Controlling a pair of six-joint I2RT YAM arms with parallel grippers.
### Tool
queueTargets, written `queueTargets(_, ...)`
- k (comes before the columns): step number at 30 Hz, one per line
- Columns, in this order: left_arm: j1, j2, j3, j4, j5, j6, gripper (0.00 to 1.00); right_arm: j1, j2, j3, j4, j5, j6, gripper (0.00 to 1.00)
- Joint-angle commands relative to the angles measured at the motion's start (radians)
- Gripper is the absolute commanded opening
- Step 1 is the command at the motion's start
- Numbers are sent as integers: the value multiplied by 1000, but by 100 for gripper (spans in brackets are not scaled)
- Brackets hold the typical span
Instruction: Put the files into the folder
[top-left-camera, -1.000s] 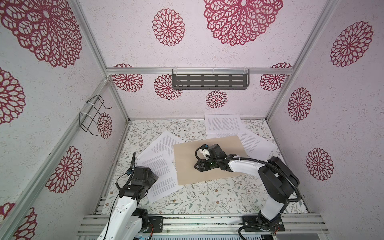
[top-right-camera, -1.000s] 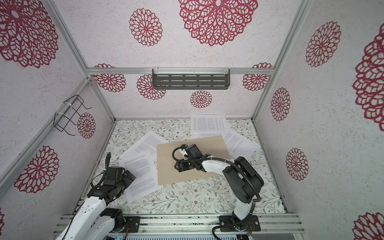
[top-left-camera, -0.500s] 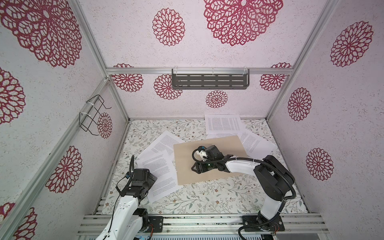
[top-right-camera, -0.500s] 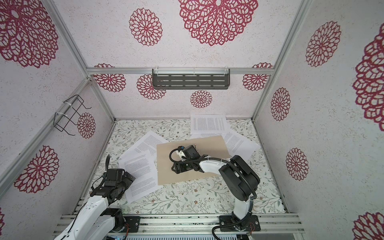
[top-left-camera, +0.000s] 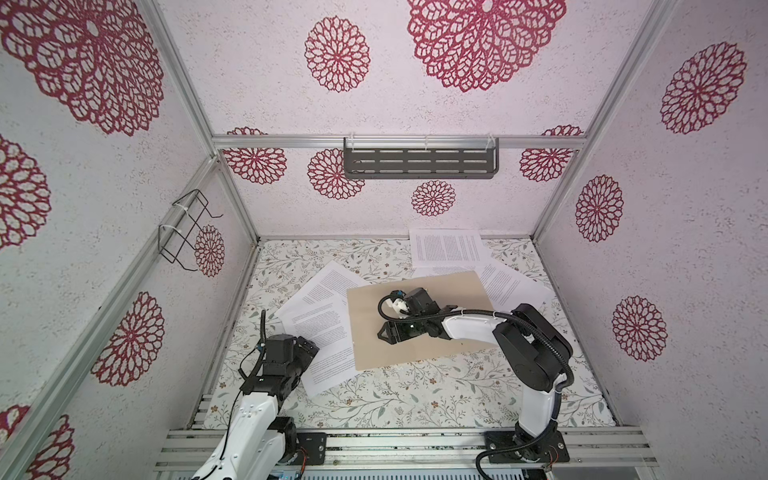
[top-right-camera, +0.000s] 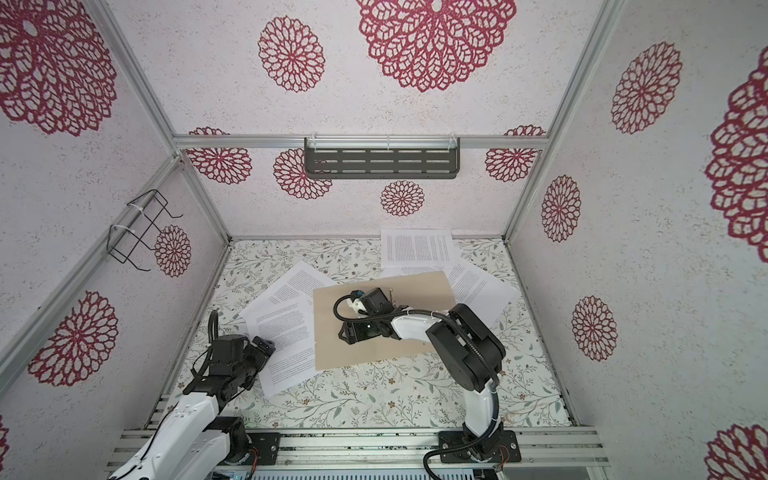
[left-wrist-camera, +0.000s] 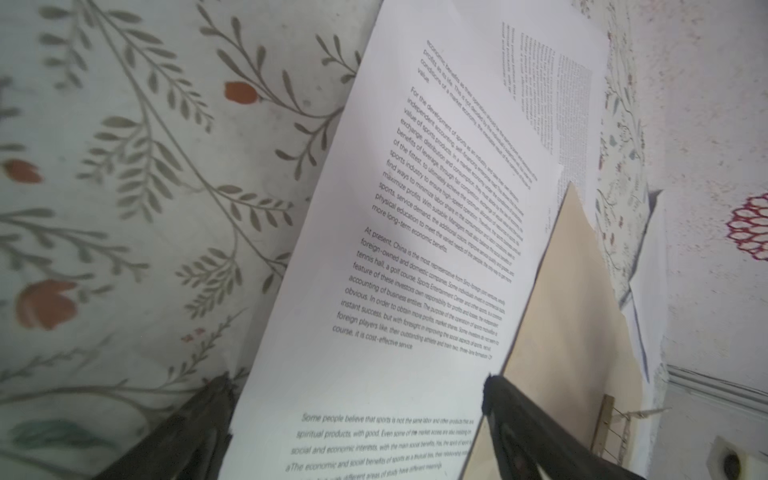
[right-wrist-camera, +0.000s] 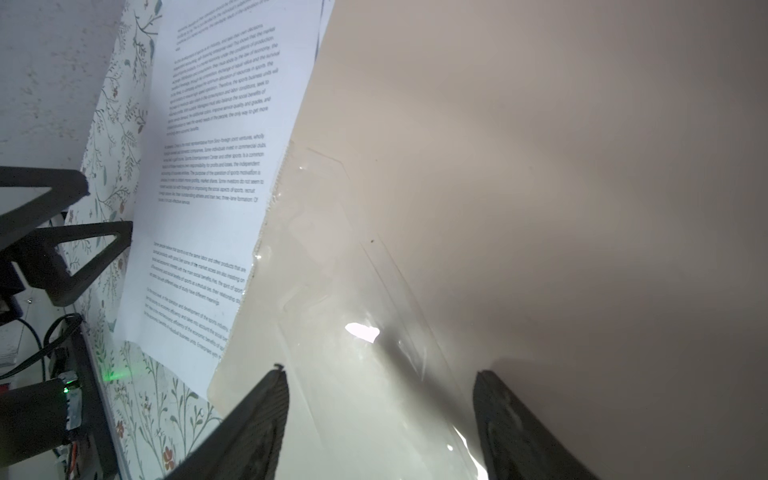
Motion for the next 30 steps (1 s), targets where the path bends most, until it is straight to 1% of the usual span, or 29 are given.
queueTargets(1, 0, -25, -32, 59, 94, -24, 98, 5, 25, 15, -30, -17, -15, 73)
queueTargets(6, 0, -77, -51, 151, 136, -20, 97, 5, 44, 21, -22, -29, -4, 73)
queueTargets(11, -1, -78, -57, 246, 164, -5, 97, 5, 54, 24, -15, -41, 3, 73)
queueTargets(16, 0, -18, -40, 284, 155, 28, 98, 5, 62, 29, -15, -50, 5, 72)
queueTargets(20, 0, 65, -14, 256, 123, 66, 98, 5, 65, 32, -15, -51, 6, 72)
queueTargets(23, 0, 124, -11, 297, 119, 79, 100, 5, 63, 32, -18, -51, 5, 72)
queueTargets(26, 0, 167, -7, 340, 129, 85, 96, 5, 62, 31, -20, -48, 6, 72)
queueTargets(28, 0, 184, -5, 363, 133, 84, 92, 5, 65, 30, -22, -47, 6, 72)
queueTargets(30, 0, 197, -1, 362, 125, 79, 84, 4, 62, 28, -21, -45, 6, 72)
